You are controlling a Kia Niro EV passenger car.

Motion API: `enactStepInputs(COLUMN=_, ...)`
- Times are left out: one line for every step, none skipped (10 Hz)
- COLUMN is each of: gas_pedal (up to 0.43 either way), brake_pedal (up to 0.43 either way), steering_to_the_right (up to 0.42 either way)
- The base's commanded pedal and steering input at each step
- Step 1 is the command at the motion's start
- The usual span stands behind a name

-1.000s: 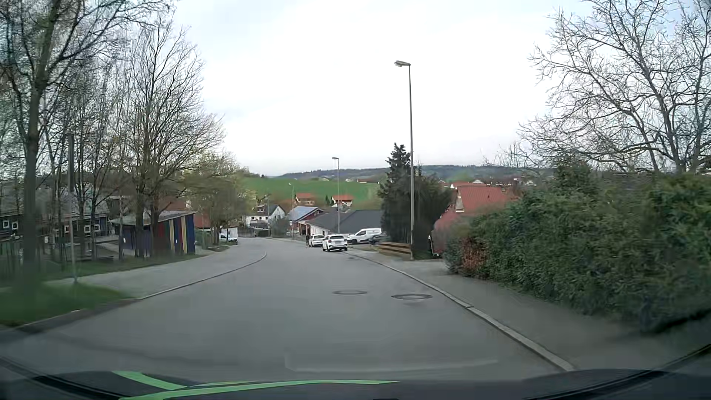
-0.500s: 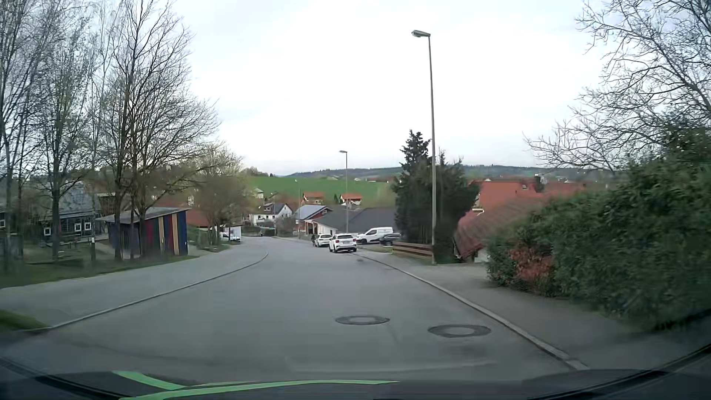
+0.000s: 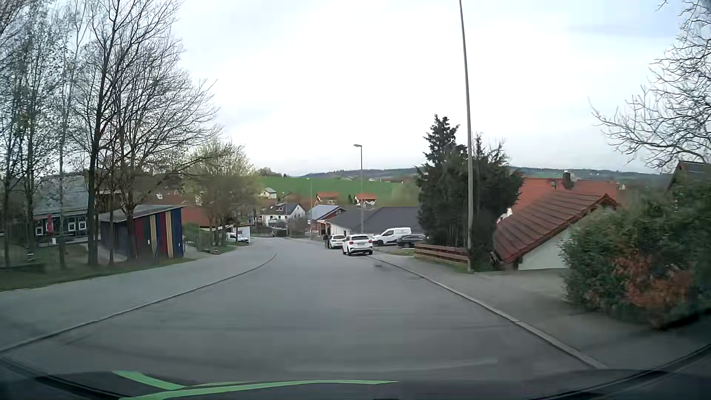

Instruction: Follow the waypoints while adhering to traffic rules and regulations

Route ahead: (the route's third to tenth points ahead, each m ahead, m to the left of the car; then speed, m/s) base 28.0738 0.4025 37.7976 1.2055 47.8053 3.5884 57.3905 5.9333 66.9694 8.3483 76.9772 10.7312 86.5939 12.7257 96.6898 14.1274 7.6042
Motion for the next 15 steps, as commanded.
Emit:
enactStepInputs(gas_pedal=0.000, brake_pedal=0.122, steering_to_the_right=-0.044)
enactStepInputs(gas_pedal=0.000, brake_pedal=0.116, steering_to_the_right=-0.044)
enactStepInputs(gas_pedal=0.000, brake_pedal=0.110, steering_to_the_right=-0.044)
enactStepInputs(gas_pedal=0.000, brake_pedal=0.104, steering_to_the_right=-0.044)
enactStepInputs(gas_pedal=0.000, brake_pedal=0.098, steering_to_the_right=-0.044)
enactStepInputs(gas_pedal=0.000, brake_pedal=0.098, steering_to_the_right=-0.044)
enactStepInputs(gas_pedal=0.000, brake_pedal=0.098, steering_to_the_right=-0.043)
enactStepInputs(gas_pedal=0.000, brake_pedal=0.098, steering_to_the_right=-0.041)
enactStepInputs(gas_pedal=0.000, brake_pedal=0.098, steering_to_the_right=-0.040)
enactStepInputs(gas_pedal=0.000, brake_pedal=0.098, steering_to_the_right=-0.037)
enactStepInputs(gas_pedal=0.000, brake_pedal=0.091, steering_to_the_right=-0.033)
enactStepInputs(gas_pedal=0.000, brake_pedal=0.098, steering_to_the_right=-0.030)
enactStepInputs(gas_pedal=0.000, brake_pedal=0.104, steering_to_the_right=-0.025)
enactStepInputs(gas_pedal=0.000, brake_pedal=0.110, steering_to_the_right=-0.024)
enactStepInputs(gas_pedal=0.000, brake_pedal=0.116, steering_to_the_right=-0.023)
